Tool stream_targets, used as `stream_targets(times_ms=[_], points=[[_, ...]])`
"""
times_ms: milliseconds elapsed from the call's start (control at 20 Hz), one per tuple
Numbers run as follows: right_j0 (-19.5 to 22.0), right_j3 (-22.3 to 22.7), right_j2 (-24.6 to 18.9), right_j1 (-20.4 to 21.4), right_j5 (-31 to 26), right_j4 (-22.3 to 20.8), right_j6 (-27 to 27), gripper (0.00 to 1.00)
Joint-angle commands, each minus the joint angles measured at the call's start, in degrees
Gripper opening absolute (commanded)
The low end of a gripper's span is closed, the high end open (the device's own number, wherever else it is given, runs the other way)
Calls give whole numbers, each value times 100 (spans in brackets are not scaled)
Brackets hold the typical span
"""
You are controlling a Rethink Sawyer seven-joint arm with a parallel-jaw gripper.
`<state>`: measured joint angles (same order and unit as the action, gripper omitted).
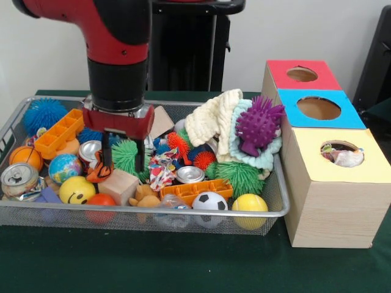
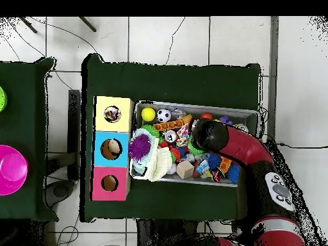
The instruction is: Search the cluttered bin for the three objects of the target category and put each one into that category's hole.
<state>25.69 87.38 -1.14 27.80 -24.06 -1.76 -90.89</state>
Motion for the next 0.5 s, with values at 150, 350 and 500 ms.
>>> stream_targets(times_ms=[150,350,500], points=[[192,234,-1249,-126,302,-71,-178,100],[143,399,-1320,82,132,9,-355,100],[183,538,-1425,116,127,33,-414,100]])
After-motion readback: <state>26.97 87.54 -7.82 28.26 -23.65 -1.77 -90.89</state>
